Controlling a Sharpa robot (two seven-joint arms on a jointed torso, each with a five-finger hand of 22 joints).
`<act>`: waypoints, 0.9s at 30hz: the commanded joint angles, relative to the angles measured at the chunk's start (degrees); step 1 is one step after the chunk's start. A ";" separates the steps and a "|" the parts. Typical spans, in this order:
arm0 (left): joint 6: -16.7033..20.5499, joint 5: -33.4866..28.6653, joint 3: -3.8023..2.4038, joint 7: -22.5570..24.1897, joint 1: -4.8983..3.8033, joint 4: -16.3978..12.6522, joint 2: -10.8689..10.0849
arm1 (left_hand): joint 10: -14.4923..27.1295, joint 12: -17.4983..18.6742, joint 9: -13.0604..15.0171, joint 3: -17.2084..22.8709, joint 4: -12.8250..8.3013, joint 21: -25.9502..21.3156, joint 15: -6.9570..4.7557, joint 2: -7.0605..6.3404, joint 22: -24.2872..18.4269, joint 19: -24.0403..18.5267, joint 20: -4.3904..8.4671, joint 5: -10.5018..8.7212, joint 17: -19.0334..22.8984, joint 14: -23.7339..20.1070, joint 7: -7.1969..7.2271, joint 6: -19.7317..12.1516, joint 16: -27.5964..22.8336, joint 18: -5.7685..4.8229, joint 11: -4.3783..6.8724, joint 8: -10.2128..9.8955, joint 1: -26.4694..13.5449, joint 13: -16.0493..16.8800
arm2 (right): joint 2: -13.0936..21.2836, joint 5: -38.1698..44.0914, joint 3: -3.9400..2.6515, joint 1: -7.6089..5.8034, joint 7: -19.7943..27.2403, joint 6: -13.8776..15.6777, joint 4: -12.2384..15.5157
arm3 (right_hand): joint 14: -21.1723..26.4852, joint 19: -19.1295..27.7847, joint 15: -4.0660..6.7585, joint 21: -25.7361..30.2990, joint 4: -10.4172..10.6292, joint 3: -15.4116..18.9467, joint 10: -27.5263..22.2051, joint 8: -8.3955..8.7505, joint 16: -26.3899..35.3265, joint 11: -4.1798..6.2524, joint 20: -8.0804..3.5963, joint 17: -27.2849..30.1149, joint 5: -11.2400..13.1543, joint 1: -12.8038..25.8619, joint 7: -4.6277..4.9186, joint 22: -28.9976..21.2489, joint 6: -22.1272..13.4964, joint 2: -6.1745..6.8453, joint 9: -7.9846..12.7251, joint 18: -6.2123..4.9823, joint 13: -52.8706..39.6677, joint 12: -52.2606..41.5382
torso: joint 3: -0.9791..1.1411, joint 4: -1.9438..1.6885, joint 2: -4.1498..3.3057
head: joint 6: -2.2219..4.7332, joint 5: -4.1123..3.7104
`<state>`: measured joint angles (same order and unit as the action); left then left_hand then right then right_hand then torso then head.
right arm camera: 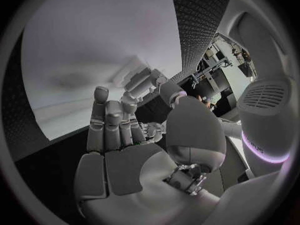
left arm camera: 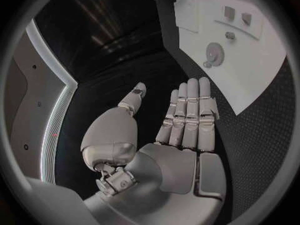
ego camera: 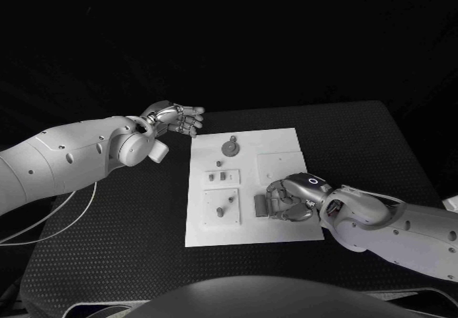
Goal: Assemble the parts on the task board
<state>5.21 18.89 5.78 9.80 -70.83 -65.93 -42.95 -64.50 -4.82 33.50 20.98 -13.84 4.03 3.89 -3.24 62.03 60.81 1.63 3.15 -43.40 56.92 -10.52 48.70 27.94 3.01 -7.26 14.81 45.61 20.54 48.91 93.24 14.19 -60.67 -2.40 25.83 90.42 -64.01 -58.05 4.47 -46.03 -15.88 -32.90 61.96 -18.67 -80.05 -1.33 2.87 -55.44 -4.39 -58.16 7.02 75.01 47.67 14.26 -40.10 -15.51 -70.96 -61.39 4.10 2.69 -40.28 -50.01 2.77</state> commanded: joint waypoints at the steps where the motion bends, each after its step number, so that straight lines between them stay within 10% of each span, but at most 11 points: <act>1: -0.74 -0.02 -0.03 0.39 -0.07 -0.10 0.09 | 0.39 0.18 -0.06 -0.08 -0.33 -0.05 0.08 0.26 -0.10 -0.36 0.05 -0.32 -0.07 -0.19 0.11 -0.44 -0.33 1.10 -0.07 -0.16 -0.27 -0.05 | -0.21 0.50 0.02 0.08 0.03 -1.59 -0.05 | -0.32 -0.35 -0.06 -0.33 0.11 -0.15 0.04 -0.29 -0.27 -0.21 -0.05 0.06 -0.17 0.18 0.87 1.00 1.30 -0.34 0.11 0.51 0.11 -0.30 | 0.00 0.02 0.00 | 0.01 -0.04; 27: -0.67 -0.02 -0.03 0.34 -0.07 -0.15 0.04 | 0.42 0.19 -0.07 -0.09 -0.30 -0.05 0.09 0.28 -0.11 -0.37 0.04 -0.32 -0.11 -0.19 0.09 -0.48 -0.38 1.10 -0.09 -0.18 -0.44 -0.05 | -0.74 0.14 0.02 0.17 -0.15 -4.06 -1.17 | -0.40 -0.26 0.20 -0.39 0.13 -0.35 0.19 -1.13 -0.27 0.06 -0.11 0.23 -0.17 0.50 0.58 1.01 1.93 -1.27 1.19 0.51 0.66 -0.58 | 0.04 0.00 0.02 | 0.01 -0.16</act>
<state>5.18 18.90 5.78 9.77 -70.83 -65.97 -43.00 -64.50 -4.82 33.50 20.97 -13.84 4.03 3.89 -3.25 61.99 60.81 1.63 3.15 -43.44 56.92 -10.52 48.70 27.95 2.91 -7.26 14.81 45.61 20.54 48.22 93.01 13.99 -60.76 -2.30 23.65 89.46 -64.40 -58.04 4.47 -46.26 -15.76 -33.01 62.18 -19.84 -80.04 -1.33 2.87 -55.26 -4.38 -57.78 6.38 75.01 48.77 13.55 -38.97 -15.44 -70.36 -61.66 4.10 2.70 -40.26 -50.01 2.64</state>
